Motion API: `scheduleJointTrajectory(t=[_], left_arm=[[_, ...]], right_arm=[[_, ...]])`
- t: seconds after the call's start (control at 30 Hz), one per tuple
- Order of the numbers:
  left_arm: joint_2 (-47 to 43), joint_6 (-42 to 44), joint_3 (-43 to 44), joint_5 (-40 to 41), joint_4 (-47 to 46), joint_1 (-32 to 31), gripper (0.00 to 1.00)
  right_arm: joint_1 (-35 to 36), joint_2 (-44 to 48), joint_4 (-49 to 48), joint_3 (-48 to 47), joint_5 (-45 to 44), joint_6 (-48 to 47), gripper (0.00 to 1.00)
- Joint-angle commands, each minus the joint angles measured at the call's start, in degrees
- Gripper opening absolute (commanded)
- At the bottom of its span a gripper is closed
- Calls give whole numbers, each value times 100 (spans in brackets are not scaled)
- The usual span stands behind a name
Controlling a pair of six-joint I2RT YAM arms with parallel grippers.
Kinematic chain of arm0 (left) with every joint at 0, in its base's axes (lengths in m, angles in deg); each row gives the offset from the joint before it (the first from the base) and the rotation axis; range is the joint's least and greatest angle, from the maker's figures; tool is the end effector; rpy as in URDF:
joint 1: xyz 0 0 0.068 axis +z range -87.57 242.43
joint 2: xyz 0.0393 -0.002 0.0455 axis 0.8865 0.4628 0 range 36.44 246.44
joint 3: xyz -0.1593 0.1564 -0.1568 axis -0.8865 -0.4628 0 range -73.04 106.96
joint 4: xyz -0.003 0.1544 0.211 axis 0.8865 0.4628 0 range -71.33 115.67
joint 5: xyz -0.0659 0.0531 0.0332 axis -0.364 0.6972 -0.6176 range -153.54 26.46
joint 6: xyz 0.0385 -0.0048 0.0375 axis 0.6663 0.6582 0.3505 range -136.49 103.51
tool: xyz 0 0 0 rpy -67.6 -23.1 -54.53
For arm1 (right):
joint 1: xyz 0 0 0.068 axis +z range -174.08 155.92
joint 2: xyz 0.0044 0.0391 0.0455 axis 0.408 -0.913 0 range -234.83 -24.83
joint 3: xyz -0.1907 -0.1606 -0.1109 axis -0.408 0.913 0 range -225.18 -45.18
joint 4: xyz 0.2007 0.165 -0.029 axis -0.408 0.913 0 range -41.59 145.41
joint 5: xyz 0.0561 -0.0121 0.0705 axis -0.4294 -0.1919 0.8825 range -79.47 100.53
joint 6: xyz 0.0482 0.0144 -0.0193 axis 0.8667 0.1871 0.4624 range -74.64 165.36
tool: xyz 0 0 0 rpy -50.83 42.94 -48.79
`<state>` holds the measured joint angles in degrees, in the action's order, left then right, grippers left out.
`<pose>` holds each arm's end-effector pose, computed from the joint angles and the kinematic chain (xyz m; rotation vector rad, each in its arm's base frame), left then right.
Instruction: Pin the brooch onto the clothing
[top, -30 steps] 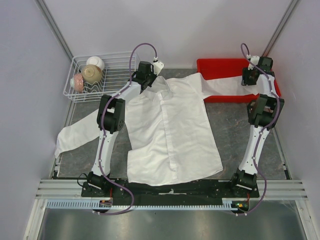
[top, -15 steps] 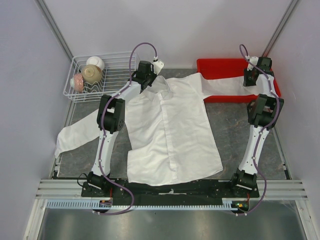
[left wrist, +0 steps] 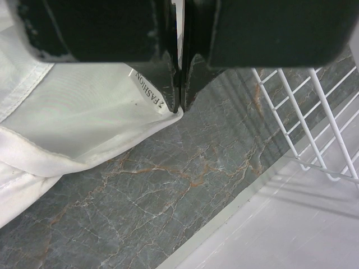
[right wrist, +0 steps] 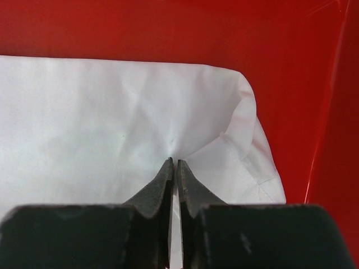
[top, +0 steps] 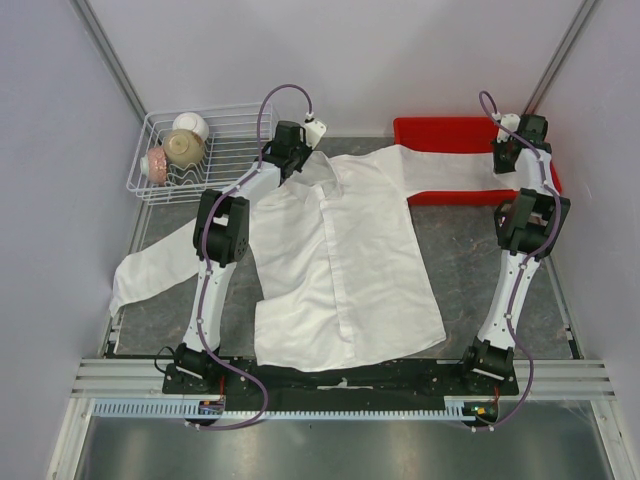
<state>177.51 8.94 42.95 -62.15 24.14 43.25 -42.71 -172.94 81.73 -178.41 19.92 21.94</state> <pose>0.5359 -0.1855 0.1741 0.7857 1.9533 0.0909 0.5410 -0.1764 0.1667 -0.1756 2.3959 -0.1450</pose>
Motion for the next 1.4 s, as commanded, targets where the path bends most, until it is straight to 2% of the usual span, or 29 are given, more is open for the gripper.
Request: scheduleJointTrajectory(t=[0.0,0.07,0.1,0.57,1.0,1.07,1.1,1.17,1.33,1.37], left_arm=[[148,76,249,186,-152,81,2],[157,85,258,213,-143,90,2],[174,94,267,230,-143,81,2],[219,182,293,345,-90,99,2],[192,94,319,257,-64,99,2],[184,33,337,213,-64,90,2],[192,6,372,195,-29,81,2],[166,-12,390,186,-29,90,2],[87,-82,399,116,-46,72,2],[78,-91,399,116,-64,72,2]], right_arm=[[-79,362,-19,-221,81,-189,7],[-132,406,-19,-204,229,-172,5],[-141,423,-27,-195,256,-172,0],[-387,740,-256,-353,442,-355,0],[-352,925,-941,218,-1279,-2174,1],[-325,890,-1020,297,-1465,-2333,10],[-325,855,-1029,306,-1571,-2351,26],[-281,837,-1064,333,-1668,-2334,42],[-141,907,-1179,412,-1818,-2211,61],[-132,924,-1187,412,-1809,-2176,68]])
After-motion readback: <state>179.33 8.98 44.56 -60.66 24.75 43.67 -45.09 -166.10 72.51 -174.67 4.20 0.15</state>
